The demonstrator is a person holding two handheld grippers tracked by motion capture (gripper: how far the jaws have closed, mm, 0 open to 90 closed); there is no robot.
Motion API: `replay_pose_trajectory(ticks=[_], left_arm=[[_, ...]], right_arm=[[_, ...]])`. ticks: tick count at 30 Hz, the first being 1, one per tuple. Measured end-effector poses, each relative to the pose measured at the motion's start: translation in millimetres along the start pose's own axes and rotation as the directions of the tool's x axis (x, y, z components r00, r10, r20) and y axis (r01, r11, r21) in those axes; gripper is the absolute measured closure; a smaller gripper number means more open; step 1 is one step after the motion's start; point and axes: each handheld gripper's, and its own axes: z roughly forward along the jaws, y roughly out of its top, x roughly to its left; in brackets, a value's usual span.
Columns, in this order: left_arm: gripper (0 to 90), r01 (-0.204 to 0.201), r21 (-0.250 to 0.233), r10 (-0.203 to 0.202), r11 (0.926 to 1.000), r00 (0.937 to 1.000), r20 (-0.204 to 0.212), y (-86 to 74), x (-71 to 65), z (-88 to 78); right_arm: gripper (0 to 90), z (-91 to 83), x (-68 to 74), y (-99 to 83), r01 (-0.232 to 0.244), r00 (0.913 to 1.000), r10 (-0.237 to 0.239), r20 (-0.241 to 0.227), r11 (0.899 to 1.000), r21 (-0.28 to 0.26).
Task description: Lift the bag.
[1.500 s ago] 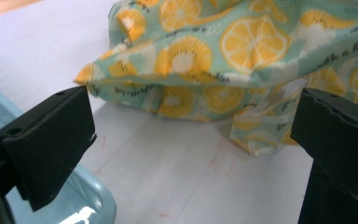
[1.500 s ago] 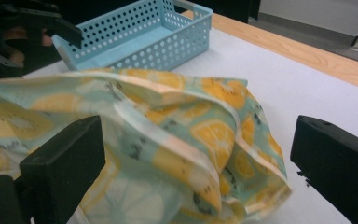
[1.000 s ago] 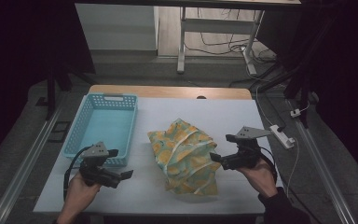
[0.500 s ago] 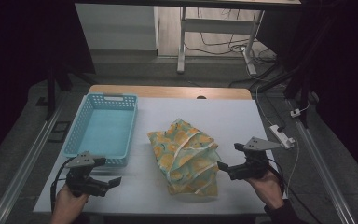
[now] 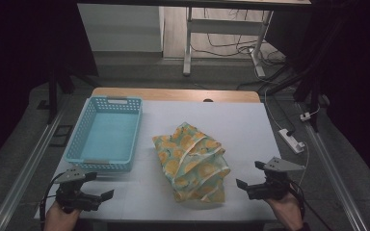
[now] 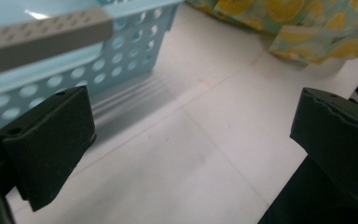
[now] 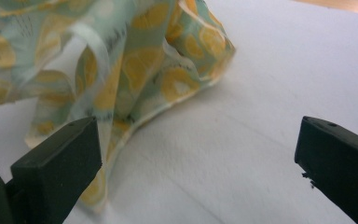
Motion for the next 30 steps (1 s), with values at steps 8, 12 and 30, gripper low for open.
replay_pose_trajectory(ticks=[8,12,30], left_arm=[[0.0,0.02,0.01,-0.02,0.9997,0.9993,-0.031,-11.5,4.5,-4.3],[0.0,0.028,0.022,-0.027,0.9994,0.9982,-0.053,-16.7,5.8,-6.7],[0.0,0.058,0.106,-0.048,0.9927,0.9946,-0.092,-23.3,9.6,-4.7]], right_arm=[[0.9,-7.9,-7.6,-24.8,-0.03,0.9987,0.03,0.041,0.999,0.013],[0.9,-10.3,-11.3,-35.9,-0.039,0.9966,0.036,0.074,0.999,0.038],[1.4,-11.2,-19.8,-65.1,-0.127,0.9894,0.111,0.093,0.975,0.181]])
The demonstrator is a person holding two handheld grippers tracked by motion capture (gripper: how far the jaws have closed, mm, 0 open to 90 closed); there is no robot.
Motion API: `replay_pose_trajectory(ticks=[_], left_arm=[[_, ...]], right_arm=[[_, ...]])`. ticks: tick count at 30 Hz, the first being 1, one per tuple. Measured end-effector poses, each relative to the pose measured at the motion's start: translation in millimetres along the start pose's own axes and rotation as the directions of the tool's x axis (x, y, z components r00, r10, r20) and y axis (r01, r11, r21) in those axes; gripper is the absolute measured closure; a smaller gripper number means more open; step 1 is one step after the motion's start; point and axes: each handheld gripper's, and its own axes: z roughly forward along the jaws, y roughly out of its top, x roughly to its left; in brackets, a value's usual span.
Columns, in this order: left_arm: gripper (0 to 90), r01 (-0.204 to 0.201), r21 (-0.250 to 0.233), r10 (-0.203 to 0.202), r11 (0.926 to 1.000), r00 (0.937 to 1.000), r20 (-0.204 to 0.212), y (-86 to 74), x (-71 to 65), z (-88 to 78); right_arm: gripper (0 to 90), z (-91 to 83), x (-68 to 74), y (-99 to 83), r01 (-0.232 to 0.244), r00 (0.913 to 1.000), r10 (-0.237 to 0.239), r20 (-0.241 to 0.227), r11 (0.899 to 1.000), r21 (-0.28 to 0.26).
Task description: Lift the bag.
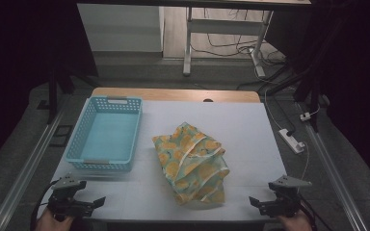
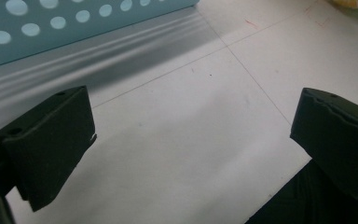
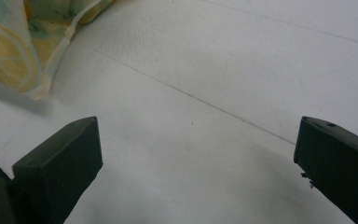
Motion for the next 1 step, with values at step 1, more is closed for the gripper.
replay_pose_trajectory(ticks=[1], left_arm=[[0.0,0.004,0.001,-0.004,1.0,1.0,0.004,0.5,0.6,0.2]], right_arm=[[1.4,-0.1,-0.5,0.0,0.001,1.0,-0.001,0.002,1.0,0.002]])
